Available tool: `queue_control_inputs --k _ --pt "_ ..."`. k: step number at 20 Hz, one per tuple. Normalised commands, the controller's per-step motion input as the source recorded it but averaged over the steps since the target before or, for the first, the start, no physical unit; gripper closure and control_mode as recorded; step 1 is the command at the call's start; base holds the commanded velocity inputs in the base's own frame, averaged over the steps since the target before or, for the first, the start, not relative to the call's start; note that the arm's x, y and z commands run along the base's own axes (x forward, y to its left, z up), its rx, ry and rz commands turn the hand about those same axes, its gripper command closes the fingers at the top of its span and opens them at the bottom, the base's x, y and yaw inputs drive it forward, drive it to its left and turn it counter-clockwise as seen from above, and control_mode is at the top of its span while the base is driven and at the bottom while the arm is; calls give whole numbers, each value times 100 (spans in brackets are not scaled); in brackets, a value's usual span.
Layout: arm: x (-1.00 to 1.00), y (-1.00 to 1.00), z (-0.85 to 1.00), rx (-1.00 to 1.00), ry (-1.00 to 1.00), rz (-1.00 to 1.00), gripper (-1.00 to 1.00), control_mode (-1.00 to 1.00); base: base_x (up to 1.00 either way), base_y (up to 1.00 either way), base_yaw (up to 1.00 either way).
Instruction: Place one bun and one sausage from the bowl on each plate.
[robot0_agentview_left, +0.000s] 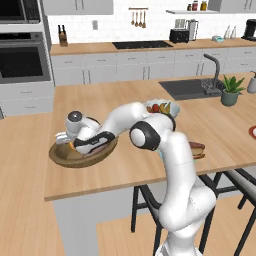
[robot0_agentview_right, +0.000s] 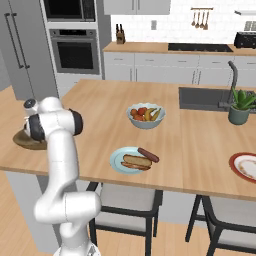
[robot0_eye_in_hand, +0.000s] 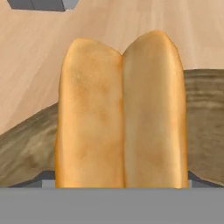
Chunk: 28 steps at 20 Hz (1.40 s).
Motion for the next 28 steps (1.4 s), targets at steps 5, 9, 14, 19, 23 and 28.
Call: queue_control_inputs --k 5,9,14,19,23,28 --pt "-67 -19 0 6 -5 -1 100 -100 0 0 0" --pt "-95 -63 44 14 -5 -3 100 -100 0 0 0" --pt "-57 -41 100 10 -17 -1 100 -100 0 0 0" --pt "-26 -22 100 4 -23 -3 100 -100 0 0 0" --pt "-35 -59 100 -1 14 -3 100 -100 0 0 0" --pt "-30 -68 100 0 12 0 100 -100 0 0 0"
